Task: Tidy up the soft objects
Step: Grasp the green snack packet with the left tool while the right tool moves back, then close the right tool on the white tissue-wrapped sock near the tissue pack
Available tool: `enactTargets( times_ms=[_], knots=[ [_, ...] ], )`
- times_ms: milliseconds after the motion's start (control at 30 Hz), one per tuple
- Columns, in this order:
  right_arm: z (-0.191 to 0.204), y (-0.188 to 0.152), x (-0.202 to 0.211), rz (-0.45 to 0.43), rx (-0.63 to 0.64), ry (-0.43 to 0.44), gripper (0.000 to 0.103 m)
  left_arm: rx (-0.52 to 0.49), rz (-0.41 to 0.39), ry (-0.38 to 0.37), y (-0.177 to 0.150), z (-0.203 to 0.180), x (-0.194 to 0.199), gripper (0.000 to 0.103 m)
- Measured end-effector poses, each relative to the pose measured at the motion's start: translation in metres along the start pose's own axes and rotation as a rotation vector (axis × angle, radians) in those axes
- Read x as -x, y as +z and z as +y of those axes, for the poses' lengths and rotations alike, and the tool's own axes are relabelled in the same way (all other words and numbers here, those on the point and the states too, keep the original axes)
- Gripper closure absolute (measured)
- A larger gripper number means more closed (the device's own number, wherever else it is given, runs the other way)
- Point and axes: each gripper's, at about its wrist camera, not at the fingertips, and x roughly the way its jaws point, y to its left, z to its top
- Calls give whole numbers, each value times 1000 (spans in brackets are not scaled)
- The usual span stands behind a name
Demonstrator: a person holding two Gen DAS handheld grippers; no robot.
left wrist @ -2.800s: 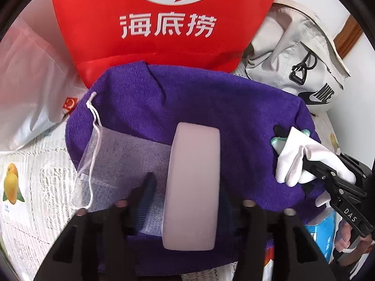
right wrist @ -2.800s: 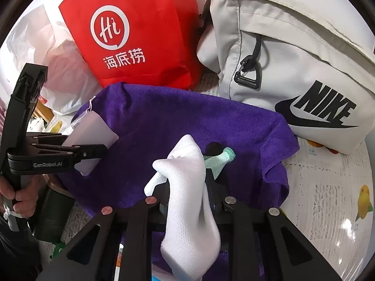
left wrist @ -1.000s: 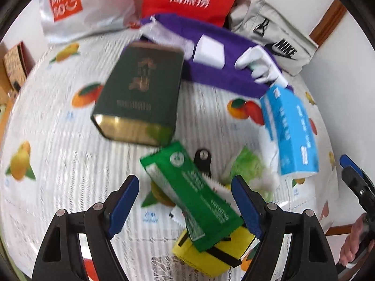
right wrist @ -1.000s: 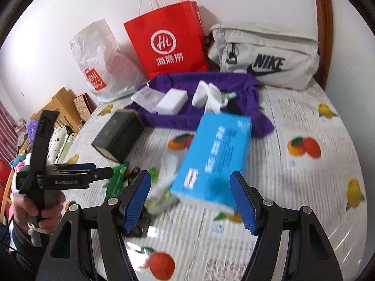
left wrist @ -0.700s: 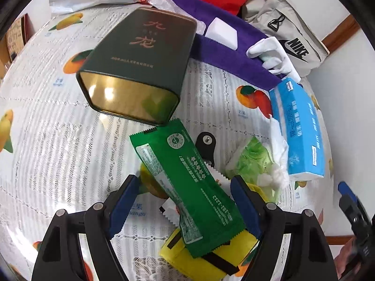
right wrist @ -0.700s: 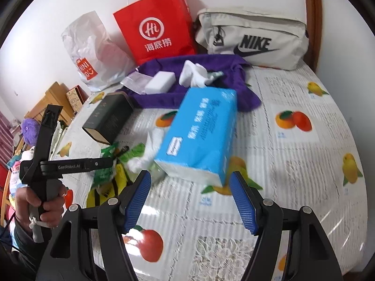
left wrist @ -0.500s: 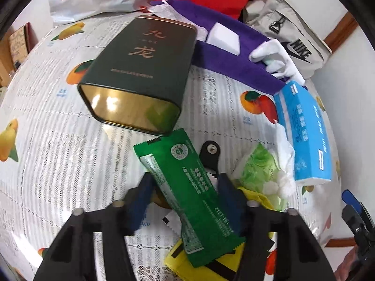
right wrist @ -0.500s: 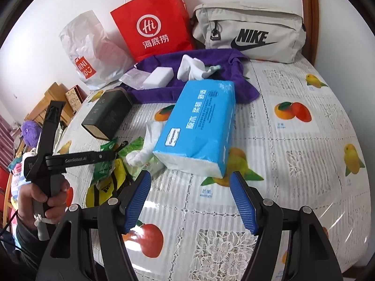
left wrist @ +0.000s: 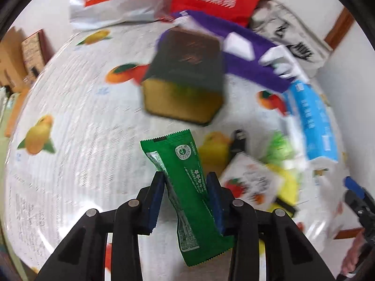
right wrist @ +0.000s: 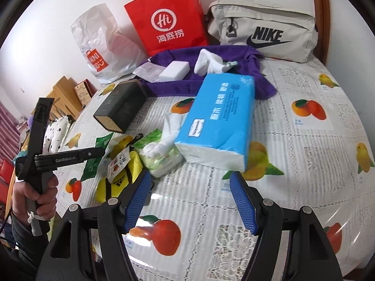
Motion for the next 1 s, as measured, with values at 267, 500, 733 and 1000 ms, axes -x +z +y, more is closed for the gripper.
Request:
enactTargets(
  times_ms=[267,500,733,1000],
  knots=[
    [8,-8,-8,26,8,1,34,-44,-23,67,-16,1,-4,49],
    [15,-12,-12,35,13,9,34,-110,-75,124,-24,-10,-5,55],
    [32,-12,-19,44,39,31,34,-85,-90,92,-20,9,1,79],
    [51,-1,-39,27,54,60,35,-62,-104,103,-20,27,0,79]
  ],
)
